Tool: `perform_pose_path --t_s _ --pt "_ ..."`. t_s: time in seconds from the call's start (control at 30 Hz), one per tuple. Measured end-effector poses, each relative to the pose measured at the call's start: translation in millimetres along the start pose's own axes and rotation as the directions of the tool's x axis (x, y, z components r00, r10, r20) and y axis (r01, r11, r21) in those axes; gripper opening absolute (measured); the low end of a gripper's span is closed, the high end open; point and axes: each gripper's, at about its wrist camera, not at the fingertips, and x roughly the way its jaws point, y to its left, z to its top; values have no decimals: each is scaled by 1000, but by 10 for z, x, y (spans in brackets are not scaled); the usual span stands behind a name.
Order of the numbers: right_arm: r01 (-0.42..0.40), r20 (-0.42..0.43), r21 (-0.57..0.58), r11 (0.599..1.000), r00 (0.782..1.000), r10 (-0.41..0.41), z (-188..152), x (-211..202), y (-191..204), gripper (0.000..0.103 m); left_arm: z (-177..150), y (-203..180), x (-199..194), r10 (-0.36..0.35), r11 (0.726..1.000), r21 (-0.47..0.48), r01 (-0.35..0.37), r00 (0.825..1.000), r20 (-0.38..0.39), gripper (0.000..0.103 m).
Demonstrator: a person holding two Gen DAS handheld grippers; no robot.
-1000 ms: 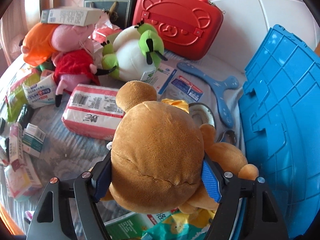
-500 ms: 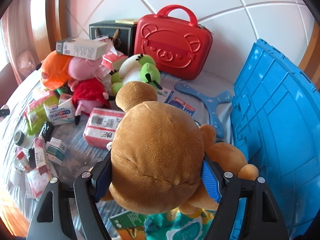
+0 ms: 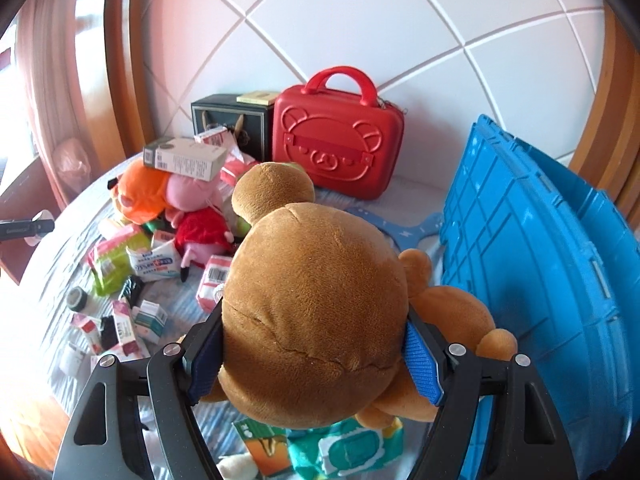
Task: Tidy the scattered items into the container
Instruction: 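Lift the pill bottle and teddy bear and carry them over the blue crate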
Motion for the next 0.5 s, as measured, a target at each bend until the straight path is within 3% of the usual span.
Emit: perform_pose_path --t_s 0.5 --pt "-23 96 94 995 995 14 136 -773 -473 78 316 -833 -836 -98 993 79 89 988 117 66"
